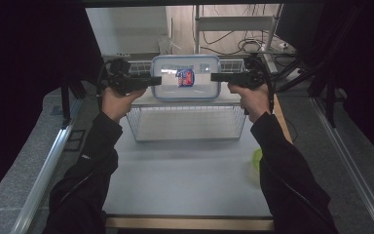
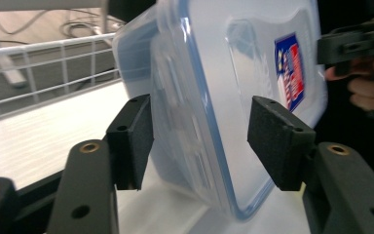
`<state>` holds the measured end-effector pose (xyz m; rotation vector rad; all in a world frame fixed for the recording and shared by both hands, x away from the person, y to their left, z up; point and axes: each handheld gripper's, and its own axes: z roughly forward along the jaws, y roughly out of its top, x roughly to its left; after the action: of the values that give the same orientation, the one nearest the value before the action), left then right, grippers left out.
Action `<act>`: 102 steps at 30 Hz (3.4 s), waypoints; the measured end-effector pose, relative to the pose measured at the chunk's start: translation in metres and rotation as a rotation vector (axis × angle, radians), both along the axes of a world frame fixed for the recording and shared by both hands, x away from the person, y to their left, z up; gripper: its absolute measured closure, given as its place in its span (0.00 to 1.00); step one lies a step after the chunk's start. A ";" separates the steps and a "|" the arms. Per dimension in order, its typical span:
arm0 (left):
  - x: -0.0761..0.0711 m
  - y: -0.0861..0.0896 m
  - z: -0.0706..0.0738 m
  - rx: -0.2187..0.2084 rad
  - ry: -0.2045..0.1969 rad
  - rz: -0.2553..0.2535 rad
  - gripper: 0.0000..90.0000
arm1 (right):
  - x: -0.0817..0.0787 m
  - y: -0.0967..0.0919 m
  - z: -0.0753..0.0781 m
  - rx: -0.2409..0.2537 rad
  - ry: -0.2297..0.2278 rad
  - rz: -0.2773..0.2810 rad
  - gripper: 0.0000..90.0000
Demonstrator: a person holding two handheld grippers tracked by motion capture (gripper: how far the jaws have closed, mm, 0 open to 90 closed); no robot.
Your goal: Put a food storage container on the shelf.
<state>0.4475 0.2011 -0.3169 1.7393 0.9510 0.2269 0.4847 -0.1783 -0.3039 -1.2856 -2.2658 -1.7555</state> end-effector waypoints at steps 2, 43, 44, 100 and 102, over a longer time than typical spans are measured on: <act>0.001 -0.003 -0.002 0.022 0.010 0.004 0.47 | 0.000 0.001 -0.001 -0.007 0.003 -0.004 0.53; -0.020 -0.027 -0.033 0.141 -0.064 0.084 0.93 | -0.024 0.018 -0.030 -0.277 -0.188 -0.036 0.99; -0.018 -0.027 -0.033 0.147 -0.063 0.089 0.93 | -0.022 0.018 -0.031 -0.274 -0.187 -0.044 0.99; -0.154 -0.040 -0.129 0.266 -0.062 -0.041 0.11 | -0.138 -0.019 -0.119 -0.370 -0.241 0.074 0.15; -0.158 -0.039 -0.135 0.290 -0.064 -0.039 0.08 | -0.144 -0.021 -0.126 -0.368 -0.233 0.076 0.13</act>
<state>0.2891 0.1616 -0.4515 2.0006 0.8689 0.4093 0.3409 -0.1989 -0.4294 -1.0601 -2.8320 -1.5892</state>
